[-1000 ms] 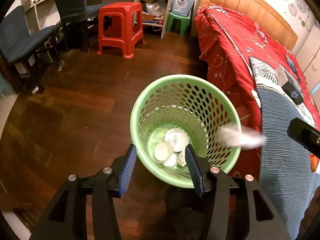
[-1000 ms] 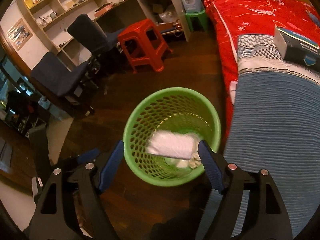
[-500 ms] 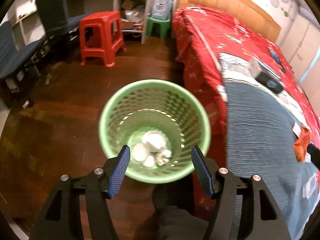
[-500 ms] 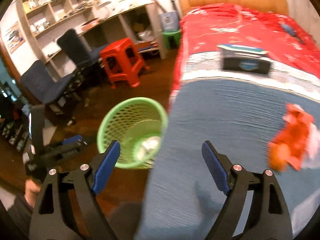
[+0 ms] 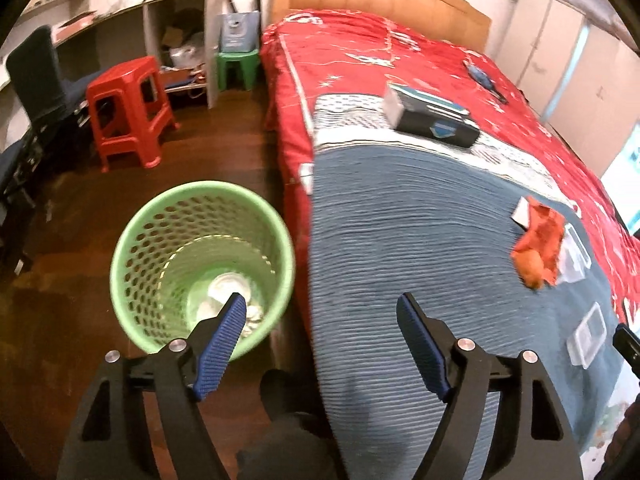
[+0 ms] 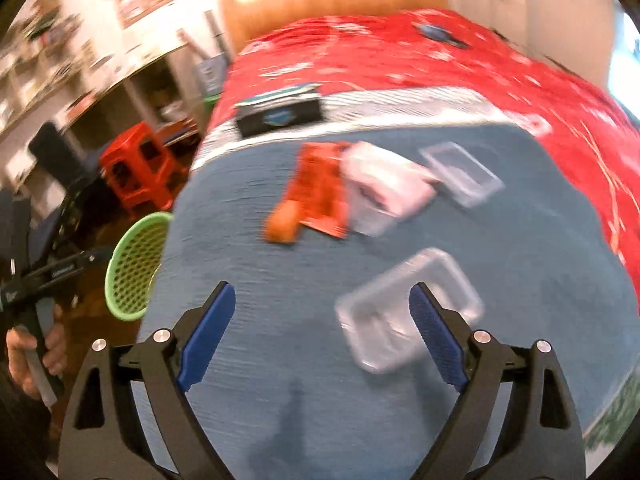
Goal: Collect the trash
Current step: 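Grasp the clear rectangular tray with the right tool while the left tool grasps the orange bread roll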
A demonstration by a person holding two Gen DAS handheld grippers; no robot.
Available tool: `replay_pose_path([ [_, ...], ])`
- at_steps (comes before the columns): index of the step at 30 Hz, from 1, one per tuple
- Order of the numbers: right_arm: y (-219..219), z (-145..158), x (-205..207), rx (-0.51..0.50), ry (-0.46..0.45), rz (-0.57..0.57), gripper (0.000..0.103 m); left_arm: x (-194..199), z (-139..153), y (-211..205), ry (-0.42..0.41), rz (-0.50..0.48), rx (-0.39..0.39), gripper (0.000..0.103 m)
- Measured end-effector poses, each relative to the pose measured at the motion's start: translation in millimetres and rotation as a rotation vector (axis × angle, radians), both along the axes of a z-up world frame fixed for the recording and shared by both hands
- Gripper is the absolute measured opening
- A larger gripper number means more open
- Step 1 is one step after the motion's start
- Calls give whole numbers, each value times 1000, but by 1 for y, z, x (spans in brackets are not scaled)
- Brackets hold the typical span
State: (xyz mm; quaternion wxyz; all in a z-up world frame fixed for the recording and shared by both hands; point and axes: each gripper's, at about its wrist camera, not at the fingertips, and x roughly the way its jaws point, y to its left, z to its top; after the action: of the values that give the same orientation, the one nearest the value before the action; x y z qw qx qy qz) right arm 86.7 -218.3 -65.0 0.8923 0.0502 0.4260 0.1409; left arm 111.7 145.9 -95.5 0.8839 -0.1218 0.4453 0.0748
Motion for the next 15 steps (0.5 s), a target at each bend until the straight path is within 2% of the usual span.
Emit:
replay_pose_path([
  [6, -42, -14, 2, 147, 121, -166, 88, 9, 2, -26, -4, -58, -11, 76],
  [10, -47, -24, 12, 229, 206, -248, 88, 11, 2, -35, -10, -81, -10, 76],
  [15, -46, -36, 26, 263, 265, -356, 88, 13, -1, -36, -9, -83, -20, 77],
])
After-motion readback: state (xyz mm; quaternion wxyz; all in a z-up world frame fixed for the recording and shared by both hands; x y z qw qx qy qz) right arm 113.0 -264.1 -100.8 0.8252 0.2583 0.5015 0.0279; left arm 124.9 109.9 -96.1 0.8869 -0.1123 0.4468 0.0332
